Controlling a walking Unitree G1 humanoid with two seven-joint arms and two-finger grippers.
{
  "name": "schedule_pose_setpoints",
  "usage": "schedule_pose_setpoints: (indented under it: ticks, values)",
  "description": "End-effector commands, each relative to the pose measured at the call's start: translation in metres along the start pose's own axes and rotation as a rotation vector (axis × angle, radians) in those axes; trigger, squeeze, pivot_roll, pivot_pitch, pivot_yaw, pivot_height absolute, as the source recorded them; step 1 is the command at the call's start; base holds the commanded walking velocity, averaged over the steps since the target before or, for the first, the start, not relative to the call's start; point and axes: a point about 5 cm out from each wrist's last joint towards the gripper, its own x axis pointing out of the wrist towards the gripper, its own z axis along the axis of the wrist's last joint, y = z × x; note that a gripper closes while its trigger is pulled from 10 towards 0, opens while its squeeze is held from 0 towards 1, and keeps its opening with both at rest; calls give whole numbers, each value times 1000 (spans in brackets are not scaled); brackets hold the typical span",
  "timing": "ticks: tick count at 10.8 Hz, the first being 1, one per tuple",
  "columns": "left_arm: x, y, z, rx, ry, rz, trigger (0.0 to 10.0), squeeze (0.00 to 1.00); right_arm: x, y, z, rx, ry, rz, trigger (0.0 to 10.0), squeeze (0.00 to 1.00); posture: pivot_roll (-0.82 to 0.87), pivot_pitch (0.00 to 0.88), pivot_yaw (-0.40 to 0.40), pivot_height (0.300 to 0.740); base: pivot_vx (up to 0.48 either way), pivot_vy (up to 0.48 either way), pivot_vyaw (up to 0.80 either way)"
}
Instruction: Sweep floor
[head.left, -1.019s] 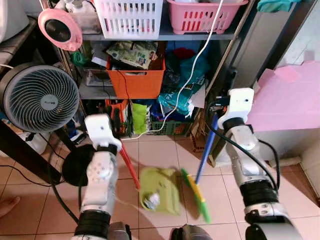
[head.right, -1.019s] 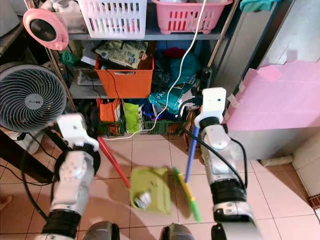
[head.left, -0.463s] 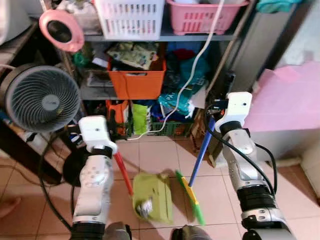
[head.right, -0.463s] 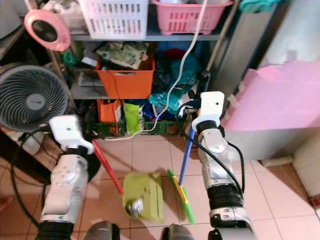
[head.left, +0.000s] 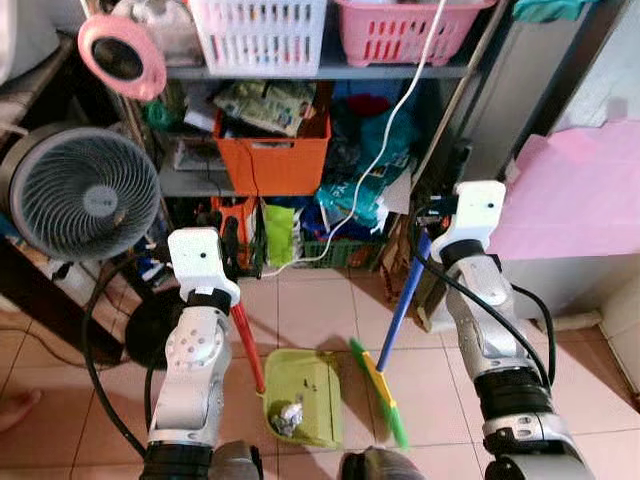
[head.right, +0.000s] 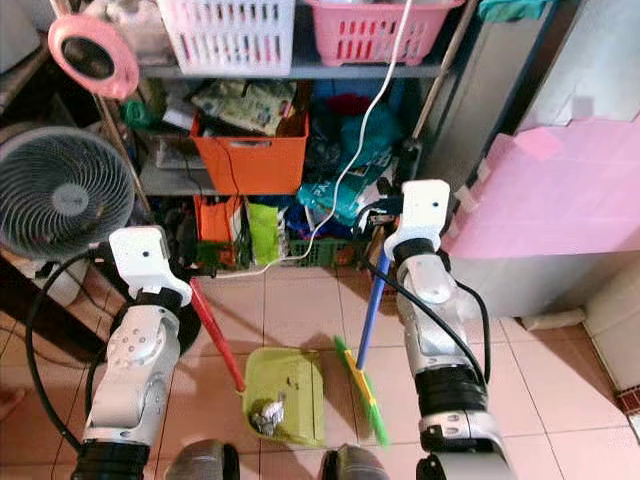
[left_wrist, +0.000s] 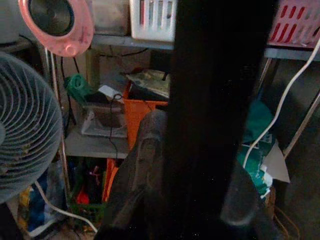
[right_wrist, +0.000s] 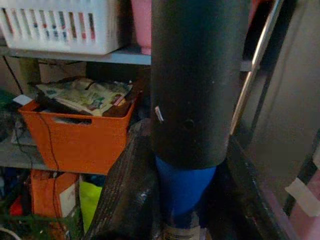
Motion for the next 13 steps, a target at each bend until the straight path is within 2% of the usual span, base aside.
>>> schedule_pose_setpoints:
  ticks: [1,5,6,7,9,10,11,13]
  values:
    - [2,-6,11,-15,-44,-5,10000,0,5,-1,10,-9,-30,5,10000,0,-17,11,-34,740,-289,0,0]
    - [3,-4,12,-8,-41,8,10000,0,6,0,10,-21,-31,9,10000,0,-18,21,-37,740,-314,0,0]
    - [3,-5,12,-12,-40,9,10000,0,7,-4,10,-90,-26,-42,10000,0,-21,24,-35,740,-315,0,0]
    - [5,-7,14,-8,-51,1,10000,0,9,-8,9,-53,-5,-78,10000,0,-21,22,-33,740,-274,0,0]
    - [8,-4,15,-19,-54,35,10000,0,9,-4,8,16,-13,-40,10000,0,-25,23,-32,740,0,0,0]
    - [6,1,16,-40,-49,64,10000,0,8,-3,6,-5,14,-28,10000,0,-26,25,-29,740,0,0,0]
    - [5,3,14,-57,1,38,10000,0,7,-2,6,-17,7,-25,10000,0,-26,25,-29,740,0,0,0]
    - [7,3,17,-66,-20,16,10000,0,7,-2,6,8,-1,-26,10000,0,-23,30,-29,740,0,0,0]
